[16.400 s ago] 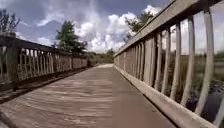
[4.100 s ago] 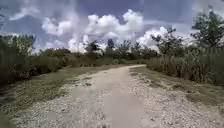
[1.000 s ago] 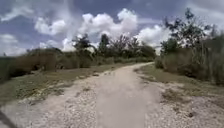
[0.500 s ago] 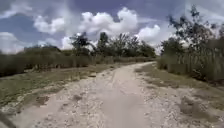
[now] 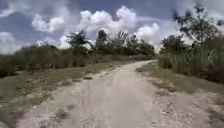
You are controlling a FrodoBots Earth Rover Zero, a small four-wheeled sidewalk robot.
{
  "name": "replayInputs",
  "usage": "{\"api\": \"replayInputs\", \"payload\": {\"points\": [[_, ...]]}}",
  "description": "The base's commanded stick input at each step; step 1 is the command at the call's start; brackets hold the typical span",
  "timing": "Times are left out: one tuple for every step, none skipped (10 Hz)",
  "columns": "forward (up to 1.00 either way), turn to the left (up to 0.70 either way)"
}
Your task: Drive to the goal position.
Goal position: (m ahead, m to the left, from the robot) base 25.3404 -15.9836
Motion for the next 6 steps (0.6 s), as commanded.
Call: {"api": "replayInputs", "payload": {"points": [[0.85, 0.0], [0.85, 0.0], [0.85, 0.0], [0.85, 0.0], [0.85, 0.0], [0.85, 0.0]]}}
